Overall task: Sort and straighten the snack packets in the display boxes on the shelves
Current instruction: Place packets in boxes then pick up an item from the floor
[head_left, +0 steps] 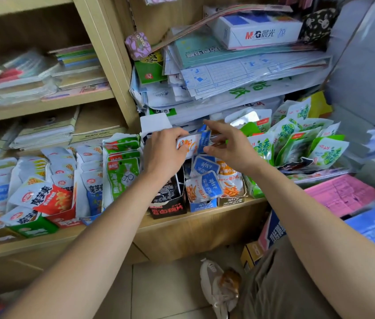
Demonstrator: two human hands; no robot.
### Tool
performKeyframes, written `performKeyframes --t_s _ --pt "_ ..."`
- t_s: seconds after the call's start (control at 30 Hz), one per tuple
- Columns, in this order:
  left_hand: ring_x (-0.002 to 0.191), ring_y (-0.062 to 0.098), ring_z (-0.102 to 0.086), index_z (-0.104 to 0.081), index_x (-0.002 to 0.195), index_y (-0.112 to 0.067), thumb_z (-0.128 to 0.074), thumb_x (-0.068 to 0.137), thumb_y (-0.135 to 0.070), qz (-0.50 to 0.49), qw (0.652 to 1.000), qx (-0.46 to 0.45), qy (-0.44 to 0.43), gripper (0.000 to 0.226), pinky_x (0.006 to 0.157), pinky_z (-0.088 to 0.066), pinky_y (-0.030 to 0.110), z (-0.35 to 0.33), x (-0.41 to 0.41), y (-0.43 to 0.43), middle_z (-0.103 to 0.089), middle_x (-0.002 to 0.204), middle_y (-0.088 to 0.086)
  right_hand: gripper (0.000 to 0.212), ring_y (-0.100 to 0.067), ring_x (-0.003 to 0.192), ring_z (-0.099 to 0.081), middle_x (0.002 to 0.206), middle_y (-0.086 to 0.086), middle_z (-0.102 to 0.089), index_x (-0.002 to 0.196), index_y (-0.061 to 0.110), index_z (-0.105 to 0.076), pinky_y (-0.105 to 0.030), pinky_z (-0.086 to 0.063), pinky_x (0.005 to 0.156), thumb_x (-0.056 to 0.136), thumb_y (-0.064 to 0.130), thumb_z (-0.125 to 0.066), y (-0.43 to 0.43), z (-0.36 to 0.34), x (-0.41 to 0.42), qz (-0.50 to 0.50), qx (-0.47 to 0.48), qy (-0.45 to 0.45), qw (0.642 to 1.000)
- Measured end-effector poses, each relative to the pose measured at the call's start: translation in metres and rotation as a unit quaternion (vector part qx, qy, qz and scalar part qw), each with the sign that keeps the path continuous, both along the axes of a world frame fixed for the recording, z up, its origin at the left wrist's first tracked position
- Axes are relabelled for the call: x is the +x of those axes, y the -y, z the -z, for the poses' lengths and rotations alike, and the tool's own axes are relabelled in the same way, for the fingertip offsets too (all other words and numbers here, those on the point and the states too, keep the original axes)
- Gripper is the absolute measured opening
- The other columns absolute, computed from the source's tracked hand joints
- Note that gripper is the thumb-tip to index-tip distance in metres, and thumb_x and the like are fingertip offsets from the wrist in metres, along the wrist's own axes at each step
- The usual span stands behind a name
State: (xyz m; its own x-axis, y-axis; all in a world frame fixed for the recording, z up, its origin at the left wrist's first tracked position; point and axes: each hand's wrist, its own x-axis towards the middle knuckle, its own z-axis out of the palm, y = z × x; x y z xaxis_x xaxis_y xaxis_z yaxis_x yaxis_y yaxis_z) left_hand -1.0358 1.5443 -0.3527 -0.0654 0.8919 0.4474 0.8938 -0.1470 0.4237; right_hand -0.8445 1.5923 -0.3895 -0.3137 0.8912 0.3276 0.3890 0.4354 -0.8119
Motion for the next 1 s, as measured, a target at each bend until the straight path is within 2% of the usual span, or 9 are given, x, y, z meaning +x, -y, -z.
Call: performKeyframes --t_s 0.1,0.17,0.3,0.4,0.5,0.63,0.73,0.87,1.0 --pt "0.093 0.025 -0.068 -0.074 0.113 -0.029 -0.074 0.088 -0.023 0.03 0.998 -0.039 -0.025 0.026 0.083 -0.056 0.04 -0.009 -0.004 -0.008 -0.076 0.101 0.003 0.067 -0.016 0.109 -0.058 0.135 -0.002 -0.048 0.146 0.027 -0.05 -0.025 -0.056 0.084 0.086 0.016 -0.078 -0.009 0.003 -0.008 0.008 0.058 0.041 0.997" --pt "0.099 0.028 -0.064 -0.074 0.115 -0.03 -0.071 0.089 -0.022 0.047 0.995 -0.071 -0.045 0.027 0.086 -0.054 0.042 -0.016 -0.007 -0.012 -0.074 0.103 0.006 0.055 -0.017 0.107 -0.058 0.132 -0.006 -0.051 0.136 0.021 -0.061 -0.027 -0.054 0.085 0.084 0.016 -0.078 -0.015 0.005 -0.013 0.023 0.099 0.064 0.993" --pt "0.092 0.019 -0.067 -0.075 0.112 -0.032 -0.073 0.086 -0.021 0.085 0.994 -0.067 -0.033 0.028 0.083 -0.058 0.042 -0.027 -0.013 -0.018 -0.075 0.101 0.001 0.018 -0.017 0.077 -0.062 0.094 -0.003 -0.068 0.101 0.01 -0.077 -0.029 -0.052 0.071 0.086 0.02 -0.078 -0.02 0.001 -0.019 0.06 0.081 0.057 0.993" --pt "0.089 0.01 -0.071 -0.074 0.115 -0.029 -0.08 0.082 -0.025 0.074 0.996 -0.023 0.047 0.033 0.083 -0.06 0.036 -0.024 -0.024 -0.014 -0.076 0.1 -0.001 0.017 -0.012 0.077 -0.066 0.087 -0.001 -0.073 0.094 0.011 -0.078 -0.021 -0.052 0.068 0.084 0.025 -0.08 -0.024 0.007 -0.022 0.063 0.0 0.02 0.998" --pt "0.084 0.008 -0.072 -0.075 0.111 -0.026 -0.081 0.082 -0.027 0.047 0.996 0.004 0.075 0.03 0.079 -0.062 0.036 -0.012 -0.036 -0.012 -0.077 0.096 -0.003 0.019 -0.006 0.069 -0.06 0.08 -0.001 -0.07 0.093 0.01 -0.078 -0.01 -0.041 0.06 0.086 0.027 -0.078 -0.026 0.011 -0.026 0.051 -0.008 0.059 0.997" --pt "0.079 0.007 -0.069 -0.078 0.101 -0.025 -0.077 0.087 -0.025 0.051 0.996 0.022 0.07 0.015 0.076 -0.061 0.037 -0.001 -0.028 -0.014 -0.074 0.086 -0.009 0.019 -0.012 0.065 -0.054 0.065 0.006 -0.061 0.074 0.019 -0.069 -0.019 -0.038 0.055 0.089 0.03 -0.075 -0.024 0.01 -0.022 0.022 -0.005 0.152 0.988" --pt "0.074 0.008 -0.067 -0.08 0.096 -0.029 -0.077 0.087 -0.028 0.06 0.997 0.009 0.044 0.01 0.074 -0.06 0.036 0.004 -0.016 -0.021 -0.074 0.082 -0.01 0.017 -0.016 0.078 -0.066 0.086 -0.001 -0.074 0.092 0.014 -0.075 -0.029 -0.053 0.068 0.086 0.029 -0.077 -0.018 0.012 -0.015 0.013 -0.007 0.126 0.992" --pt "0.084 0.012 -0.064 -0.08 0.097 -0.034 -0.076 0.088 -0.032 0.057 0.995 -0.048 -0.065 0.01 0.074 -0.049 0.026 0.022 -0.009 -0.028 -0.074 0.09 -0.008 0.045 -0.009 0.082 -0.065 0.108 0.003 -0.073 0.124 0.018 -0.07 -0.011 -0.05 0.071 0.08 0.022 -0.082 -0.008 0.006 -0.002 0.028 0.012 0.1 0.995" --pt "0.101 0.024 -0.059 -0.076 0.108 -0.04 -0.076 0.087 -0.039 0.056 0.985 -0.096 -0.132 0.022 0.087 -0.045 0.033 0.028 -0.006 -0.033 -0.07 0.103 0.001 0.044 -0.014 0.089 -0.067 0.109 -0.001 -0.073 0.121 0.016 -0.071 -0.03 -0.058 0.081 0.079 0.017 -0.083 0.003 0.001 0.004 0.01 0.008 0.134 0.991"
